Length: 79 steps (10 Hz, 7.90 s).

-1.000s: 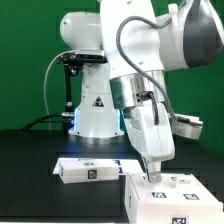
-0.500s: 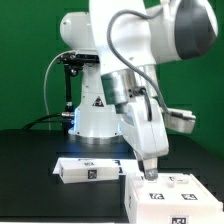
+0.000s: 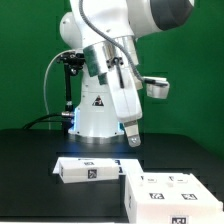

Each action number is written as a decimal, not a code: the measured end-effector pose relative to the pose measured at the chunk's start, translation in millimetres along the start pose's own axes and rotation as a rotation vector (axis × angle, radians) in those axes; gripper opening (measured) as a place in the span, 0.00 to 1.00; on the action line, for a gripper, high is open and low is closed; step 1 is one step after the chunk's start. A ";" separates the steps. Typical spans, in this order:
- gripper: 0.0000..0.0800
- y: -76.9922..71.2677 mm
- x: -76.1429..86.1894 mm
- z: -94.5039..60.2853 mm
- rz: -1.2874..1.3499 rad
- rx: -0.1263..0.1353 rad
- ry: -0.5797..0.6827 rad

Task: Assemble cabinet

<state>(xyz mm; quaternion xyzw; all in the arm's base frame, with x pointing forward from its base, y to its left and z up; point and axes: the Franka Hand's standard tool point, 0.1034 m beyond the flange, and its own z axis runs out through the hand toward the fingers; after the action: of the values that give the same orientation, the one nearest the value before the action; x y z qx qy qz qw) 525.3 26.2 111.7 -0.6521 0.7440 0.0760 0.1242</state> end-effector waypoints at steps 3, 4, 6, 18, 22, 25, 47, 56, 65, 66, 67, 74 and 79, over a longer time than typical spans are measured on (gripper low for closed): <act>0.81 22.9 -5.1 26.6 0.244 -0.010 0.015; 0.81 21.2 -7.2 30.9 0.256 -0.012 0.014; 0.81 21.2 -6.3 30.6 0.261 -0.011 0.015; 0.81 40.2 -6.2 40.6 0.648 -0.078 -0.012; 0.81 30.0 -17.1 35.1 0.514 -0.096 -0.046; 0.81 30.1 -16.9 35.4 0.479 -0.096 -0.046; 0.81 11.7 -35.7 55.9 -1.731 -0.329 0.064; 0.81 15.9 -25.2 62.4 -1.542 -0.362 0.040; 0.81 23.5 -16.2 110.4 -1.586 -0.328 0.121; 0.81 23.1 -19.4 111.5 -1.596 -0.323 0.126; 0.81 22.7 -20.8 112.0 -1.605 -0.318 0.132; 0.30 22.6 -20.5 111.7 -1.607 -0.314 0.135; 0.27 23.6 -19.5 104.4 -1.602 -0.328 0.117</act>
Offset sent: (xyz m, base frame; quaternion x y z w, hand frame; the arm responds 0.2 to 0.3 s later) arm 0.0111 0.0308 -0.0207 -0.0253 -0.0177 0.1298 0.9911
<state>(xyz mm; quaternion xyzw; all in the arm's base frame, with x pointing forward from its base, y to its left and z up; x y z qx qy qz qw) 513.2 76.7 16.1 -0.9986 0.0374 0.0379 0.0048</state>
